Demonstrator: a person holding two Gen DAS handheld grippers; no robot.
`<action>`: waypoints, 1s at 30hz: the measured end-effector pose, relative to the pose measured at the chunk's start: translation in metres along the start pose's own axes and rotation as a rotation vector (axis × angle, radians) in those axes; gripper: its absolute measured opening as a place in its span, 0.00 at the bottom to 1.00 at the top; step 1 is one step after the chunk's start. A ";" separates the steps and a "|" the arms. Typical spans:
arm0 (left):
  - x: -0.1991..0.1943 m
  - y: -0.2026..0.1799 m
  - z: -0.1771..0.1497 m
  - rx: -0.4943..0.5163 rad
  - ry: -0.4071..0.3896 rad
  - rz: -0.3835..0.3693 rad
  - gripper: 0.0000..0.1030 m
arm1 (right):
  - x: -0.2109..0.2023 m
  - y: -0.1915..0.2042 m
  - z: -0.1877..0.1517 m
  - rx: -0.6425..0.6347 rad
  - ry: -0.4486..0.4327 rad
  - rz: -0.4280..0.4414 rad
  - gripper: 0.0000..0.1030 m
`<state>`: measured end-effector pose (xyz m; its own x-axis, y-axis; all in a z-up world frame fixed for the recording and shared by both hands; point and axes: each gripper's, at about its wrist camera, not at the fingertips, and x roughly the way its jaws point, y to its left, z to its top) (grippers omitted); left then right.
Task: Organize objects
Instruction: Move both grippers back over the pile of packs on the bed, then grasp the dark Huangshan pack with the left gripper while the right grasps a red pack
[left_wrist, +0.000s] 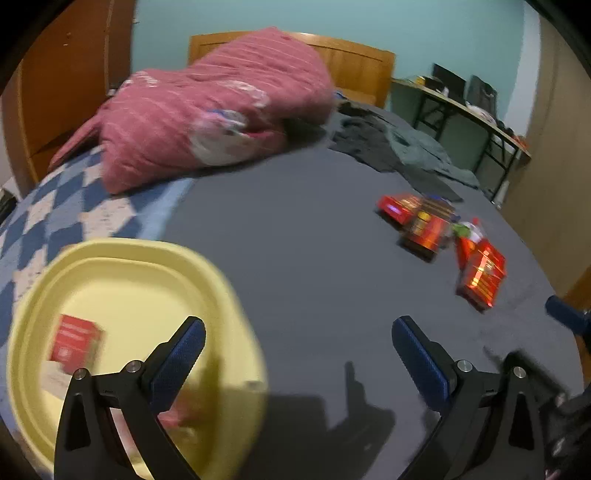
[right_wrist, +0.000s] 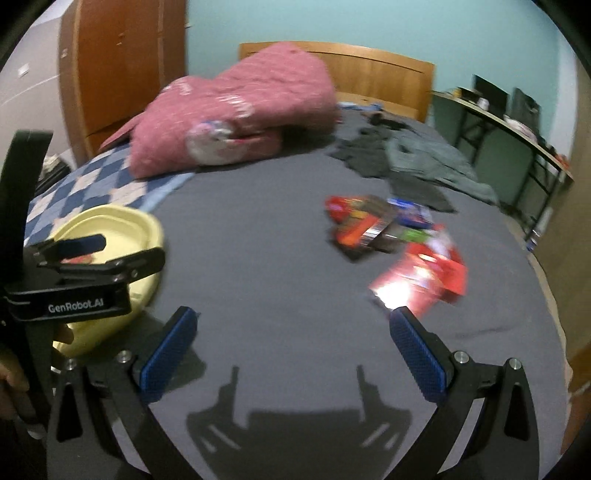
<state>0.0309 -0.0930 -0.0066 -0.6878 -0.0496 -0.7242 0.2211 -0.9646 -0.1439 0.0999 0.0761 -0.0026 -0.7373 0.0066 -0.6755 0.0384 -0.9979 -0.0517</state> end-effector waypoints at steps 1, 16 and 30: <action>0.006 -0.009 0.000 0.010 0.007 -0.010 1.00 | -0.002 -0.013 -0.002 0.014 -0.004 -0.018 1.00; 0.087 -0.081 0.014 0.158 0.024 -0.111 1.00 | 0.040 -0.120 -0.017 0.286 0.028 -0.061 1.00; 0.155 -0.082 0.058 0.290 0.027 -0.254 1.00 | 0.085 -0.117 0.002 0.411 0.099 -0.191 1.00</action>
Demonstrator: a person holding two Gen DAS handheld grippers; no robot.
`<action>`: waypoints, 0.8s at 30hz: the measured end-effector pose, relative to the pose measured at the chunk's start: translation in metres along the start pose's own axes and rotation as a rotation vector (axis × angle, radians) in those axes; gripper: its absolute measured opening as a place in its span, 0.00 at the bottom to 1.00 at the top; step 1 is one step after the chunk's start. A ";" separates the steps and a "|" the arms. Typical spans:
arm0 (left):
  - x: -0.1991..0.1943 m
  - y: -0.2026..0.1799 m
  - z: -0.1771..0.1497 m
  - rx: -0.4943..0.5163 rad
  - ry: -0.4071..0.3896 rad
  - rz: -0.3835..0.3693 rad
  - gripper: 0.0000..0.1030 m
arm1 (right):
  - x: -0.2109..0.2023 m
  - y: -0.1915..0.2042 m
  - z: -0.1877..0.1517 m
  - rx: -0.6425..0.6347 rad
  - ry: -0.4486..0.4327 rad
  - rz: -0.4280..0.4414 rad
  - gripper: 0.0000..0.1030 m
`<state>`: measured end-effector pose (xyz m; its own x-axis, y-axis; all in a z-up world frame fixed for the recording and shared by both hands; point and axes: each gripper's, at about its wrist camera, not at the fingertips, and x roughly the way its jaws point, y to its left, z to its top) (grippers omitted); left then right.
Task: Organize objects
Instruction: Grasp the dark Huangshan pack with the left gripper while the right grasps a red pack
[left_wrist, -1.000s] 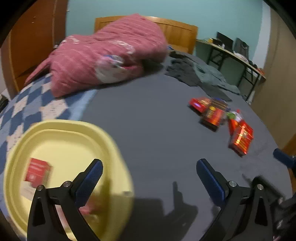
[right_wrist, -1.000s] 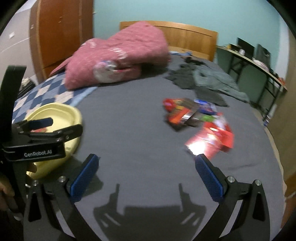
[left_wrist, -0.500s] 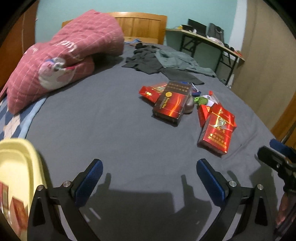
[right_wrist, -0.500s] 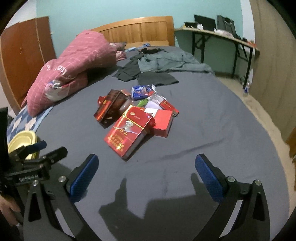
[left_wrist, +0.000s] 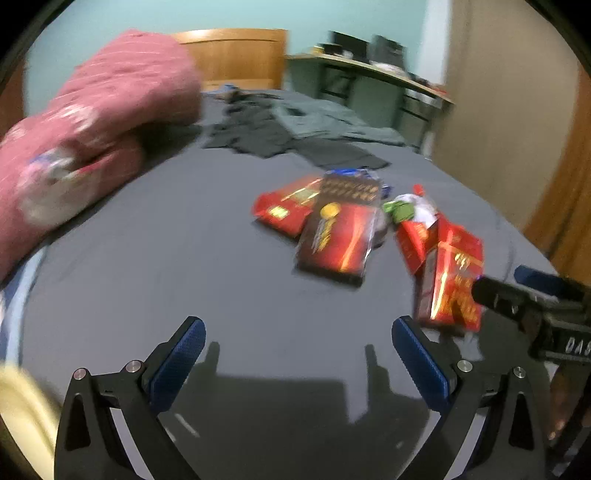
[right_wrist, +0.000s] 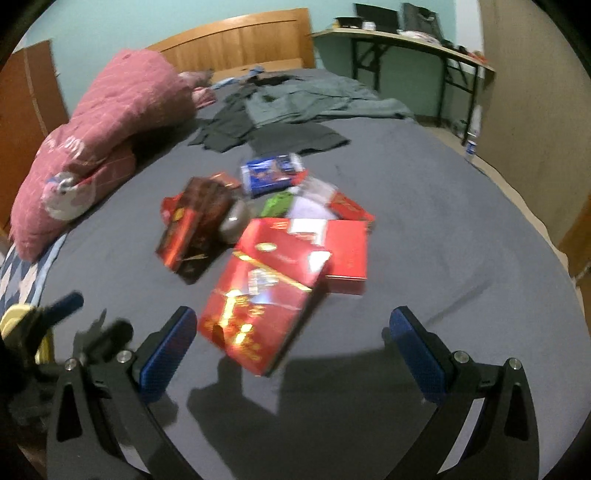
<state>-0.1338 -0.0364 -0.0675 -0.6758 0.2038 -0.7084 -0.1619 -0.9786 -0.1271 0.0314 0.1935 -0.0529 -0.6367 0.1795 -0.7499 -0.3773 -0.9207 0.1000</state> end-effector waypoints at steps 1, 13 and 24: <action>0.007 0.000 0.010 0.028 -0.013 -0.033 1.00 | 0.002 -0.004 0.001 0.017 0.005 -0.002 1.00; 0.085 -0.013 0.045 0.235 0.023 -0.171 0.99 | 0.021 -0.002 0.021 0.107 0.101 -0.002 1.00; 0.116 -0.013 0.058 0.289 0.045 -0.174 0.97 | 0.053 0.017 0.026 0.123 0.138 -0.059 1.00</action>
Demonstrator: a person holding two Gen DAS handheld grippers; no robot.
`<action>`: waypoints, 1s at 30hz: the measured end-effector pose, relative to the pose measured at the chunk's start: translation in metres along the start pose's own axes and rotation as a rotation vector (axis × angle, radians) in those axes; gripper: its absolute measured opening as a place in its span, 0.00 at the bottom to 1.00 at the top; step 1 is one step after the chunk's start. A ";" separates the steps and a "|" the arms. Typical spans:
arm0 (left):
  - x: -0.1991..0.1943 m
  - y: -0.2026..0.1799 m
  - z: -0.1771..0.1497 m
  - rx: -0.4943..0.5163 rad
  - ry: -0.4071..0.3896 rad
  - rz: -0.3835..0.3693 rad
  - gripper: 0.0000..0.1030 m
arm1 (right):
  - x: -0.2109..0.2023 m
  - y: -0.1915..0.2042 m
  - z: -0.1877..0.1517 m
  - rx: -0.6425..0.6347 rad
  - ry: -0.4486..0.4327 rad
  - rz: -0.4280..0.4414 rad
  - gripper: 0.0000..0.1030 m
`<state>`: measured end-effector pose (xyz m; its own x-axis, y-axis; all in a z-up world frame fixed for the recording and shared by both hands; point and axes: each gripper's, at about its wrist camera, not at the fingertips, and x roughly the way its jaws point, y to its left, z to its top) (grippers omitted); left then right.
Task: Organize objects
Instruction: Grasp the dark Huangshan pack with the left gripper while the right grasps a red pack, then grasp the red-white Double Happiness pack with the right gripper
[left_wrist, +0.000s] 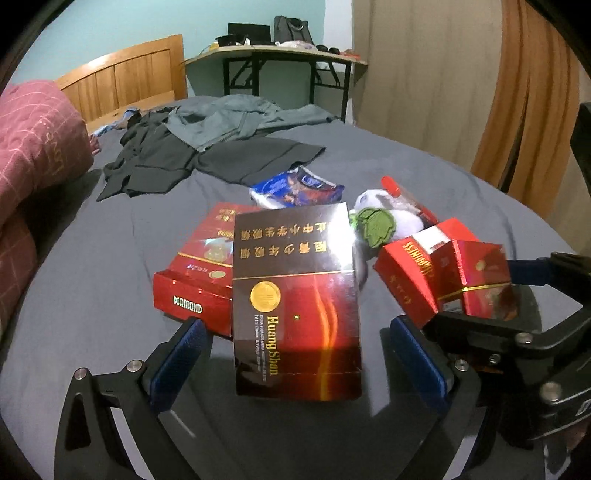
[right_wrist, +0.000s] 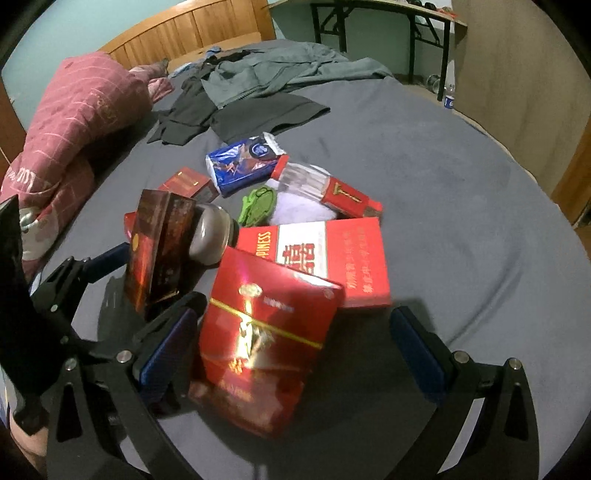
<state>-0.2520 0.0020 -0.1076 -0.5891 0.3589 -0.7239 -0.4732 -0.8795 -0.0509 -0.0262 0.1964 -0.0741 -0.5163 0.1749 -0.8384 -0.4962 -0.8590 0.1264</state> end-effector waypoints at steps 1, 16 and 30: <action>0.001 0.000 0.000 -0.004 0.005 -0.002 0.95 | 0.003 0.000 0.000 0.005 0.005 0.001 1.00; -0.027 -0.012 -0.014 -0.061 0.001 0.011 0.54 | -0.017 -0.031 -0.009 -0.098 -0.023 0.111 0.87; -0.095 -0.050 -0.062 -0.161 0.013 0.090 0.54 | -0.017 -0.016 -0.034 -0.268 -0.049 0.138 0.87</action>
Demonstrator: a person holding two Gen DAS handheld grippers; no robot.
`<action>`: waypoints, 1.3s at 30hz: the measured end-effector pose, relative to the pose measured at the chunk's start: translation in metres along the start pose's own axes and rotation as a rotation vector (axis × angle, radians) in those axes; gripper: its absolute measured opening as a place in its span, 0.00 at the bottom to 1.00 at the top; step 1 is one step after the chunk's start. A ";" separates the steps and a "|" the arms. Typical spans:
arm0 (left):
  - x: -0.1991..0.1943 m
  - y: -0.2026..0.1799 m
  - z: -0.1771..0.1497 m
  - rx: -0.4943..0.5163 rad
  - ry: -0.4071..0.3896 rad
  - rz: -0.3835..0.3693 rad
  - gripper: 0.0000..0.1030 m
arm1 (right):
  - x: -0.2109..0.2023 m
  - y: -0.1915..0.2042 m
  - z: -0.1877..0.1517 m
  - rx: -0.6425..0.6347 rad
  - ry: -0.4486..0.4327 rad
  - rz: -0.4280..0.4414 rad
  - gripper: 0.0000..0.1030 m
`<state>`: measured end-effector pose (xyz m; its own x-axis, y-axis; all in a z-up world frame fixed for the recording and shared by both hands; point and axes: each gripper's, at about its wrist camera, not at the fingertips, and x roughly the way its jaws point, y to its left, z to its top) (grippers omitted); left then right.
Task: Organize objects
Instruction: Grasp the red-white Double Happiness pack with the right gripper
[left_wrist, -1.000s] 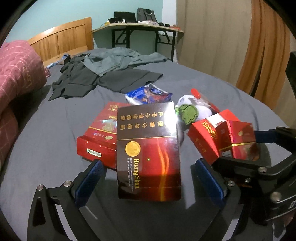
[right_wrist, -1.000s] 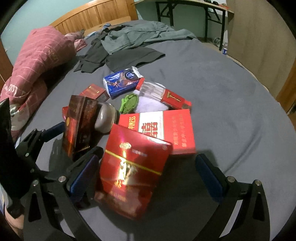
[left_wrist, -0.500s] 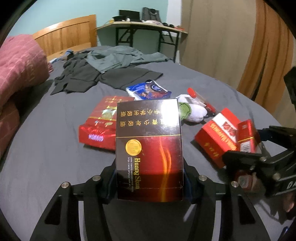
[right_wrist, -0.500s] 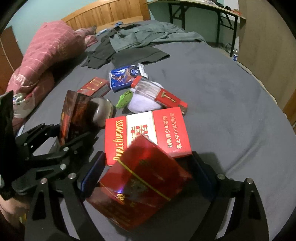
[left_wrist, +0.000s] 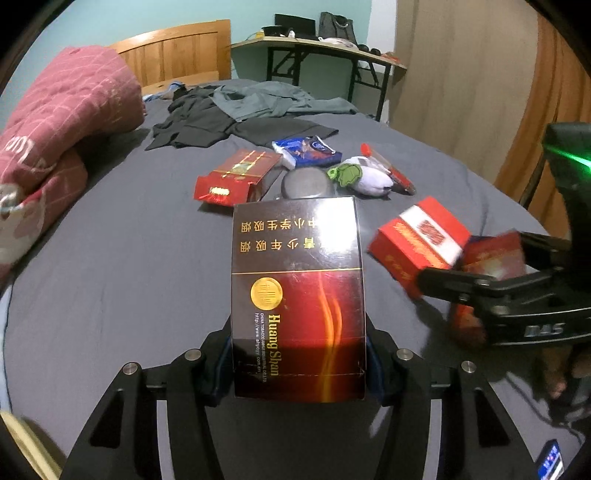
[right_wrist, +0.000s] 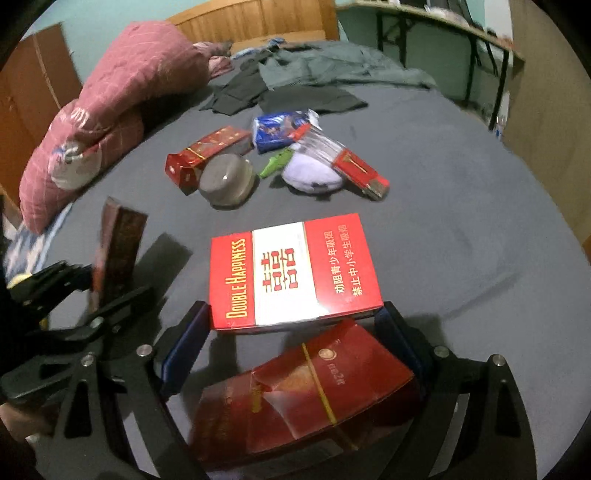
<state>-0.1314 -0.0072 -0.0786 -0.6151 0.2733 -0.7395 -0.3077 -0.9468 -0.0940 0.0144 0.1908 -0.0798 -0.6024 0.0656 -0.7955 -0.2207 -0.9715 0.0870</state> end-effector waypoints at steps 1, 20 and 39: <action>-0.005 0.000 -0.002 -0.004 -0.005 0.003 0.54 | -0.001 0.002 0.000 -0.013 -0.005 -0.004 0.87; -0.102 -0.013 -0.030 -0.139 -0.101 0.188 0.54 | -0.081 0.032 0.006 -0.076 -0.140 0.048 0.87; -0.167 -0.004 -0.066 -0.291 -0.081 0.276 0.53 | -0.115 0.067 -0.013 -0.102 -0.148 0.075 0.87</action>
<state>0.0203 -0.0600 0.0011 -0.7045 0.0033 -0.7097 0.0883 -0.9918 -0.0923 0.0791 0.1155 0.0098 -0.7223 0.0175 -0.6914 -0.0962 -0.9925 0.0755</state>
